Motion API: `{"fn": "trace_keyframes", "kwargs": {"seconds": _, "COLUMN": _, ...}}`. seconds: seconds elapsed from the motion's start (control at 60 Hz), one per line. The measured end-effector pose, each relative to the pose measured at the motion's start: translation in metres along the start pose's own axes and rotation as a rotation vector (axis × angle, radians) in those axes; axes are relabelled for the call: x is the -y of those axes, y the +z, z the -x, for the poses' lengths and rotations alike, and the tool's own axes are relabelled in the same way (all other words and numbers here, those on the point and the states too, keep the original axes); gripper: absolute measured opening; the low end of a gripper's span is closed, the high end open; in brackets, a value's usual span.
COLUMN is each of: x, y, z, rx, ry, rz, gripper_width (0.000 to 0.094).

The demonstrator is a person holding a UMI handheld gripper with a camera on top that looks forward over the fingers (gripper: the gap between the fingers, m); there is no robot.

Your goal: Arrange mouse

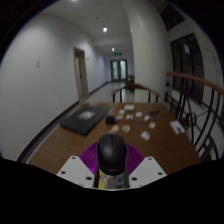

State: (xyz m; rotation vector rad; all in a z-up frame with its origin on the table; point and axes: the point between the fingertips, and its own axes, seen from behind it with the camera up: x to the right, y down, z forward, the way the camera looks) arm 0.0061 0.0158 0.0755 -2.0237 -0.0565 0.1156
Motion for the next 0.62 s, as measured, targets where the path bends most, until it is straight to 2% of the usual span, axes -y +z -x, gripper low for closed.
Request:
{"fn": "trace_keyframes", "kwargs": {"seconds": 0.083, "x": -0.044, "y": 0.027, "z": 0.015, "rx": -0.011, "ry": -0.014, "rz": 0.1, "gripper_width": 0.0334}}
{"fn": "trace_keyframes", "kwargs": {"seconds": 0.183, "x": -0.078, "y": 0.037, "z": 0.011, "rx": -0.048, "ry": -0.045, "rz": 0.144, "gripper_width": 0.0345}}
{"fn": "trace_keyframes", "kwargs": {"seconds": 0.35, "x": -0.081, "y": 0.032, "z": 0.007, "rx": -0.021, "ry": -0.129, "rz": 0.157, "gripper_width": 0.053}}
{"fn": "trace_keyframes", "kwargs": {"seconds": 0.383, "x": -0.083, "y": 0.029, "z": 0.007, "rx": 0.001, "ry": -0.153, "rz": 0.176, "gripper_width": 0.0622}}
{"fn": "trace_keyframes", "kwargs": {"seconds": 0.417, "x": -0.084, "y": 0.021, "z": 0.006, "rx": 0.029, "ry": -0.175, "rz": 0.194, "gripper_width": 0.0658}}
{"fn": "trace_keyframes", "kwargs": {"seconds": 0.483, "x": -0.076, "y": -0.002, "z": 0.005, "rx": 0.092, "ry": -0.194, "rz": 0.184, "gripper_width": 0.0855}}
{"fn": "trace_keyframes", "kwargs": {"seconds": 0.617, "x": -0.067, "y": -0.055, "z": -0.021, "rx": 0.158, "ry": -0.212, "rz": 0.174, "gripper_width": 0.0848}}
